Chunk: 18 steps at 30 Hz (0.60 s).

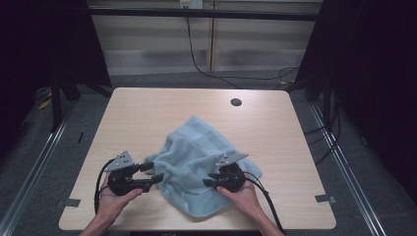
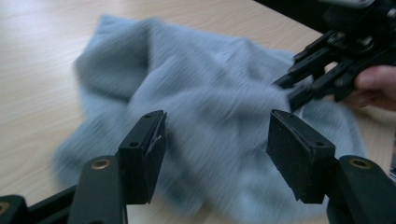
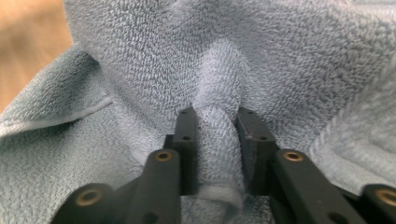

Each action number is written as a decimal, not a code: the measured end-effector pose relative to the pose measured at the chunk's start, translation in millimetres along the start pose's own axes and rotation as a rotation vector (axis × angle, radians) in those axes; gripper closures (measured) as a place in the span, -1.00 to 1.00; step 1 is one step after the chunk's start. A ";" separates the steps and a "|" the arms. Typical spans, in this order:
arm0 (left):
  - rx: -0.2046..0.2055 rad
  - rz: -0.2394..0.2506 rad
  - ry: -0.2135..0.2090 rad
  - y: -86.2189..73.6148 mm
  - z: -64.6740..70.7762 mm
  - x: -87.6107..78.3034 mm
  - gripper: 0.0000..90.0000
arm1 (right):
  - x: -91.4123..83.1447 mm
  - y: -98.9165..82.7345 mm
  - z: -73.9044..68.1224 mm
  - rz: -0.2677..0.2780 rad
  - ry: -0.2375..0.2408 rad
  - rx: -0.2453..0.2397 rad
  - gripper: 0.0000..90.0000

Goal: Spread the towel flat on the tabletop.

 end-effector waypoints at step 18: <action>0.119 -0.163 -0.021 -18.0 25.1 54.5 0.38 | -110.7 -25.9 55.5 0.168 -0.187 0.130 0.19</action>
Point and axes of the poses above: each handheld gripper's, and its own axes: x roughly forward along the jaws, y roughly out of its top, z roughly to its right, the point moved 9 cm from there along x, roughly forward along the jaws, and after that the axes turned 13 degrees about y, right-handed, at the moved point
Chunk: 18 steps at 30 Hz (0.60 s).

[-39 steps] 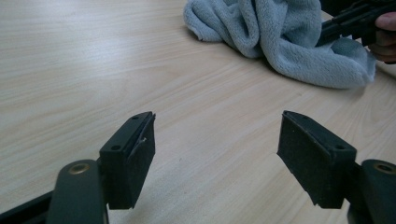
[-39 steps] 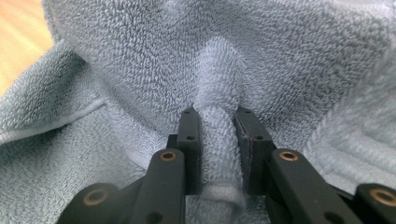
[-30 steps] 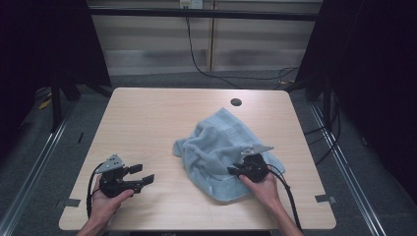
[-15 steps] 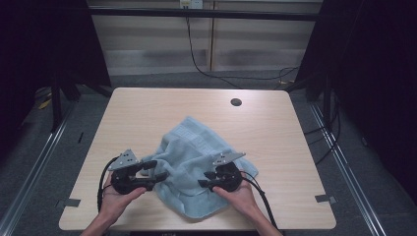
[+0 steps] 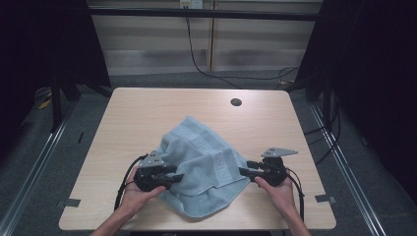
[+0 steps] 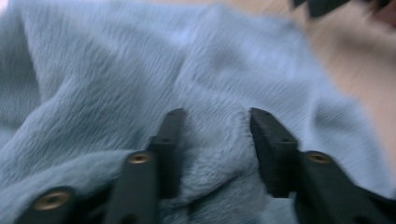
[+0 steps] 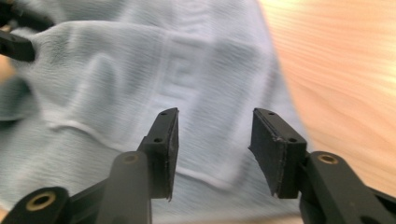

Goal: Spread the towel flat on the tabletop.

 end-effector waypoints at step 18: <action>-0.092 0.046 0.040 -20.8 -30.3 -42.5 0.39 | 33.1 -23.8 -10.3 -0.141 -0.006 -0.105 0.13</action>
Point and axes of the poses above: each handheld gripper's, and its own axes: x roughly forward along the jaws, y roughly out of its top, z roughly to its right, the point moved 9 cm from there along x, roughly forward along the jaws, and after that the axes turned 13 degrees about y, right-handed, at the moved point
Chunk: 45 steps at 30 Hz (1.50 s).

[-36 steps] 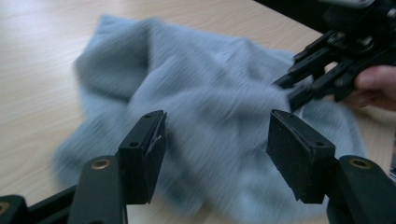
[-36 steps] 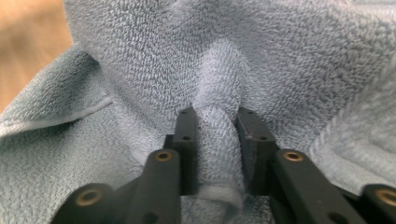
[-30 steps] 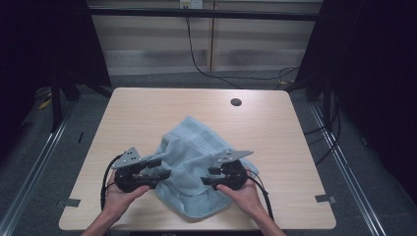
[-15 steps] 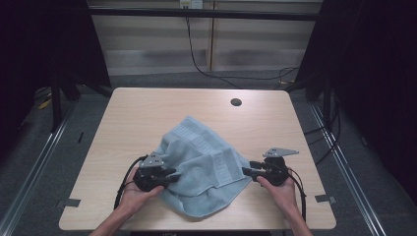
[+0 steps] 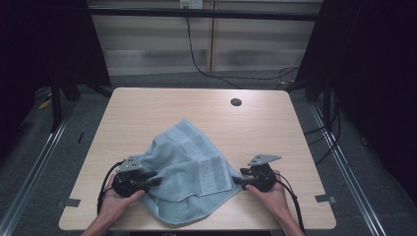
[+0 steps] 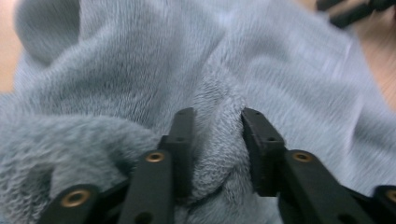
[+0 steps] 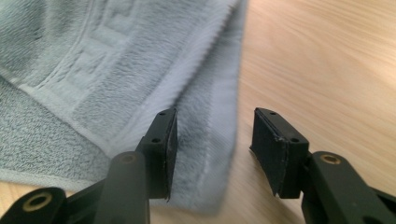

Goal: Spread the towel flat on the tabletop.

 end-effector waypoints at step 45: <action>0.271 -0.090 -0.147 15.9 104.2 97.5 -0.14 | 23.0 43.0 -30.0 0.129 0.178 0.017 0.89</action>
Point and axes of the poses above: each handheld gripper's, and its own axes: x roughly forward along the jaws, y roughly out of its top, z roughly to its right, the point moved 9 cm from there along x, roughly forward along the jaws, and after that the axes turned 13 degrees about y, right-handed, at the moved point
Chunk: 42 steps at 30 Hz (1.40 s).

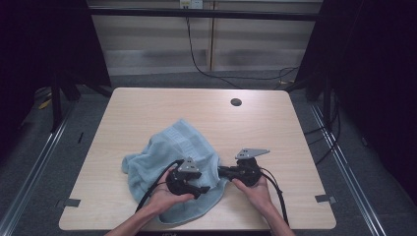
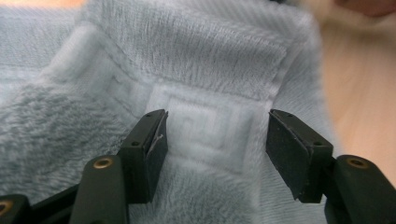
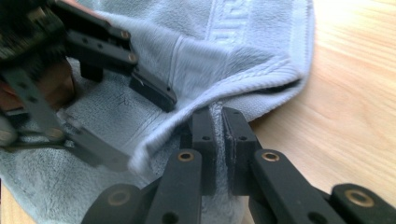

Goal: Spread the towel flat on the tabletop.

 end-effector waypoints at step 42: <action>-0.520 0.490 0.343 28.6 -216.7 -203.5 0.89 | -166.7 112.4 100.8 0.186 -0.428 0.025 0.90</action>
Point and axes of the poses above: each handheld gripper's, and its own axes: x roughly forward along the jaws, y roughly out of its top, z roughly to its right, the point moved 9 cm from there along x, roughly forward along the jaws, and after that the axes turned 13 degrees about y, right-handed, at the moved point
